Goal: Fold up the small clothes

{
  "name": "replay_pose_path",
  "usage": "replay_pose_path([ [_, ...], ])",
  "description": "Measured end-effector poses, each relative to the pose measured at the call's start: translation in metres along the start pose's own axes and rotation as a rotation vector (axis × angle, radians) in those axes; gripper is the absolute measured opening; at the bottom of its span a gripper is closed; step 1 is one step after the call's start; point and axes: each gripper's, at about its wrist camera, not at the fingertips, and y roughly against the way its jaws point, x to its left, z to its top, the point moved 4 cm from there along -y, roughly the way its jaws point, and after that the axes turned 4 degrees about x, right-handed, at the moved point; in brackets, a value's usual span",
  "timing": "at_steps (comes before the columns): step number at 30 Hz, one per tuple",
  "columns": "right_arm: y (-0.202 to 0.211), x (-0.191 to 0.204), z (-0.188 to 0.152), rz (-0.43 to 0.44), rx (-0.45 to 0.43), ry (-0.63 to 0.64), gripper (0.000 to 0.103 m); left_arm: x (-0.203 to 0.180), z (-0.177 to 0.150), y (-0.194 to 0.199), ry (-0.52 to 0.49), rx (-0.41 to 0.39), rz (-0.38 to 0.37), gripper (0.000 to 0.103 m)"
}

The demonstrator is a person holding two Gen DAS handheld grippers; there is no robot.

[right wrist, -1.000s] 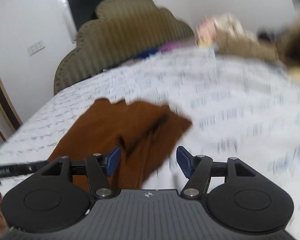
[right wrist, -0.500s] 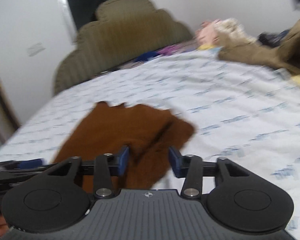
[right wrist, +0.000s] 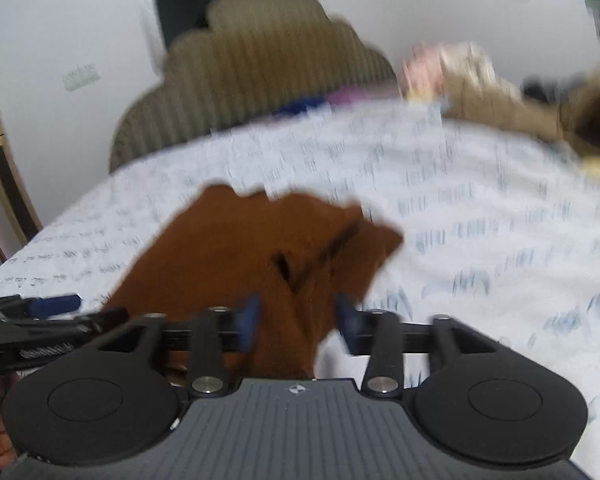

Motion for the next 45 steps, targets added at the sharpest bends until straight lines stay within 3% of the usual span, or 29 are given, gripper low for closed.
replay_pose_path([
  [3,-0.007,0.018,-0.007,0.006,0.037,0.073,0.083,-0.001,-0.005,-0.003,0.011,0.029,0.007,0.073],
  [4,-0.014,0.020,-0.011,0.003,0.059,0.074,0.098,0.000,-0.006,-0.002,0.013,0.032,0.007,0.074],
  [7,-0.024,0.019,-0.023,-0.061,0.122,0.045,0.099,0.002,-0.008,0.003,0.013,0.035,0.010,0.080],
  [12,-0.017,0.013,-0.024,-0.073,0.083,-0.006,0.103,0.002,-0.013,0.003,0.042,0.040,0.009,0.081],
  [15,-0.032,0.003,-0.034,-0.121,0.171,-0.036,0.103,0.000,-0.013,0.005,0.033,0.045,0.008,0.081],
  [26,-0.034,0.007,-0.052,-0.147,0.106,-0.030,0.103,-0.002,-0.025,0.004,0.049,0.022,0.010,0.086],
  [29,-0.034,0.011,-0.054,-0.162,0.096,-0.003,0.103,0.000,-0.033,0.002,0.051,0.001,0.016,0.095],
  [35,-0.031,0.017,-0.057,-0.189,0.082,0.031,0.103,0.005,-0.041,0.007,0.065,0.008,0.008,0.096],
  [45,-0.020,0.033,-0.062,-0.260,0.176,-0.017,0.103,0.003,-0.051,0.015,0.031,-0.003,0.049,0.096],
])
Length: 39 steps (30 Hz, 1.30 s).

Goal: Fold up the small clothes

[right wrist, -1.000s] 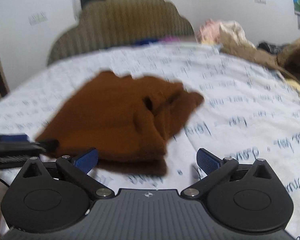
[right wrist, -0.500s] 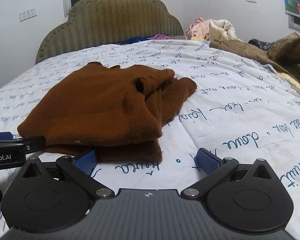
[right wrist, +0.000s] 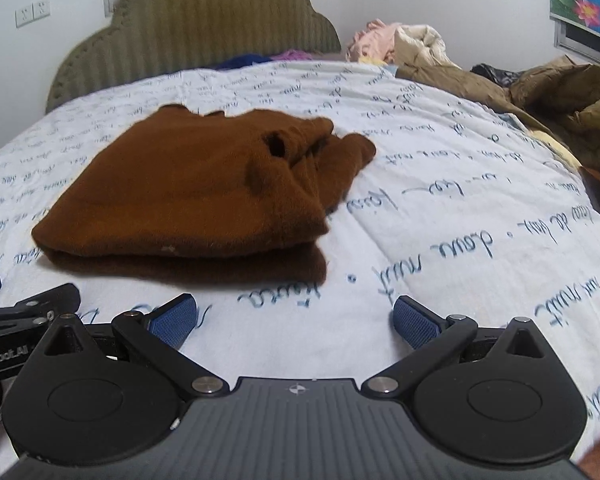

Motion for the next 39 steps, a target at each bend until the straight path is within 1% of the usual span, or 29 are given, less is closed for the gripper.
replay_pose_path([
  [3,0.001,0.004,-0.003,0.002,0.010,0.019,0.103,0.003,0.000,-0.003,0.016,0.017,-0.009,0.099],
  [6,0.000,0.002,-0.004,0.013,0.005,0.005,0.103,0.004,0.001,-0.006,0.018,0.030,-0.012,0.101],
  [12,0.000,0.002,-0.007,0.011,-0.018,0.010,0.103,0.003,-0.001,-0.006,0.016,0.026,-0.008,0.101],
  [31,0.000,0.003,-0.007,0.023,-0.025,0.030,0.103,0.004,0.001,-0.009,0.019,0.030,-0.009,0.103],
  [33,0.001,0.003,-0.007,0.024,-0.022,0.031,0.103,0.003,0.003,-0.009,0.011,0.052,-0.008,0.103],
  [35,0.003,0.001,-0.004,0.039,-0.007,0.012,0.103,0.004,0.008,-0.008,0.021,0.094,-0.010,0.103],
  [37,0.009,-0.001,0.000,0.073,0.000,-0.027,0.103,0.006,0.011,-0.004,0.039,0.125,-0.020,0.103],
  [39,0.015,-0.001,0.002,0.105,0.006,-0.050,0.103,0.006,0.013,0.003,0.059,0.136,-0.023,0.103],
])
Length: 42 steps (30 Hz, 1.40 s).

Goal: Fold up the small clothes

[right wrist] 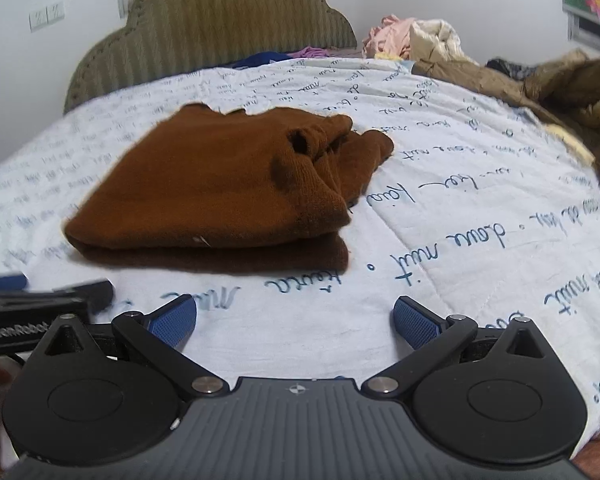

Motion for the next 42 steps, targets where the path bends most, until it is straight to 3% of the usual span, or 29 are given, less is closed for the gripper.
replay_pose_path([
  [6,0.011,0.008,0.000,0.014,0.016,0.012,0.103,0.001,-0.001,0.015,-0.015,-0.025,0.056,0.103],
  [11,0.011,0.010,-0.003,-0.035,0.011,0.056,0.103,0.003,-0.001,0.019,-0.011,-0.020,0.063,0.103],
  [42,0.015,0.010,-0.001,-0.046,0.001,0.111,0.103,0.012,-0.007,0.019,0.004,-0.009,0.141,0.103],
])
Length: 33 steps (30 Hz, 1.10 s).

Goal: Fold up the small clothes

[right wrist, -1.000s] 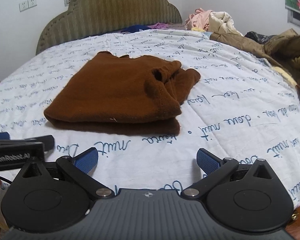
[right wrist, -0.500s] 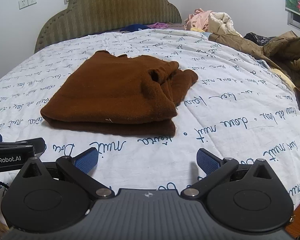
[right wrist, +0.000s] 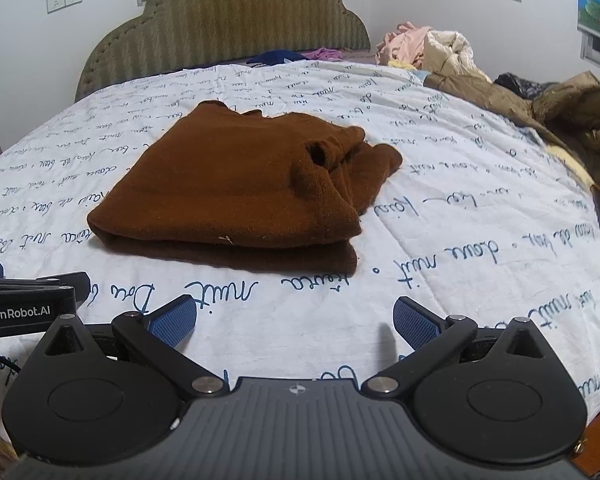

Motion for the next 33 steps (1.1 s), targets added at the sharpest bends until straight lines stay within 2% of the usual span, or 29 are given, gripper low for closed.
replay_pose_path([
  [33,0.0004,0.0010,0.0021,0.002,0.000,0.012,0.103,0.0070,-0.0008,-0.0038,0.028,0.021,0.010,0.103],
])
